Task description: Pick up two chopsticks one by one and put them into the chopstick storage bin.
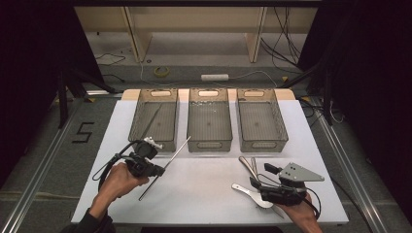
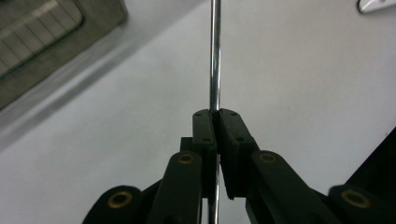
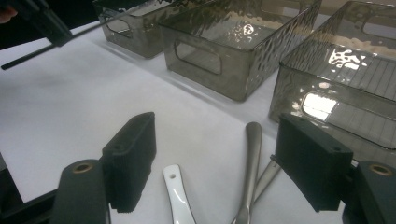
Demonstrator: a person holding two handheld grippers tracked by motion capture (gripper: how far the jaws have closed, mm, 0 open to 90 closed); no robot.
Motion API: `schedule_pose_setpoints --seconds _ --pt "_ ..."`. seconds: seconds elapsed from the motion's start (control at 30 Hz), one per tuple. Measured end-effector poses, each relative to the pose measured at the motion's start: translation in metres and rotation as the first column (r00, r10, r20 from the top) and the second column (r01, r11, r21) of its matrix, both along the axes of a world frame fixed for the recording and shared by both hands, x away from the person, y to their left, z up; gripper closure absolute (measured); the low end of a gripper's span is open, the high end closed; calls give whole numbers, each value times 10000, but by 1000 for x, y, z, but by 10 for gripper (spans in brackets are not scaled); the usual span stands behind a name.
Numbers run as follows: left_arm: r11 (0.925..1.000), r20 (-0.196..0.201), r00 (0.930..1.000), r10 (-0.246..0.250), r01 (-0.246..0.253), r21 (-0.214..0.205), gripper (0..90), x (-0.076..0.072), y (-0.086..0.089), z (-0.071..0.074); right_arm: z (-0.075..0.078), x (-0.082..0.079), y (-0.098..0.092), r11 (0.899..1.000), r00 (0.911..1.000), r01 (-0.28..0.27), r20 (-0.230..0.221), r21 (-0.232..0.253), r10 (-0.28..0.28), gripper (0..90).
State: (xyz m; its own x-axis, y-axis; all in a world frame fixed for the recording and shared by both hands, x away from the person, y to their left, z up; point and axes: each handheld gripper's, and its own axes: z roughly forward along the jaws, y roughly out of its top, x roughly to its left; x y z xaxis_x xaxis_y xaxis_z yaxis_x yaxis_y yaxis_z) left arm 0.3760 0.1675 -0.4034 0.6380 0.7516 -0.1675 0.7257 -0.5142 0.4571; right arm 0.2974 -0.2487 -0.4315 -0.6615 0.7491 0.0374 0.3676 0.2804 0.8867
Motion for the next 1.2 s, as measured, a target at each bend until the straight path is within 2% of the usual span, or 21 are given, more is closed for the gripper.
schedule_pose_setpoints --seconds 0.1,0.3,0.57,0.73,0.83,0.87,1.0,1.2 --pt "9987 447 9982 389 -374 -345 853 6 6 7 0 0 0 10000 10000 3 2 3 -3 299" --pt "9928 790 9928 896 -827 -865 853 20 17 17 0 0 0 10000 10000 -2 -5 13 2 300" --pt "9873 1158 9851 1273 -1146 -1098 852 39 23 24 -1 0 1 10000 10000 -9 -34 9 9 300" --pt "9793 1437 9758 1646 -1443 -1417 853 52 29 35 -1 1 0 10000 10000 9 -8 35 -9 299" --pt "9697 1522 9709 1850 -1553 -1884 852 57 33 42 -1 1 0 10000 10000 30 -29 22 -30 299" --pt "9699 1589 9699 1844 -1534 -1891 852 59 35 45 -1 1 0 10000 10000 11 -8 25 -11 299" --pt "9624 1773 9619 2080 -1688 -2129 852 66 38 54 -1 1 0 10000 10000 47 -47 9 -47 299" --pt "9639 1932 9567 2179 -1799 -1962 852 85 39 61 -1 1 1 10000 10000 -17 -7 17 17 299"
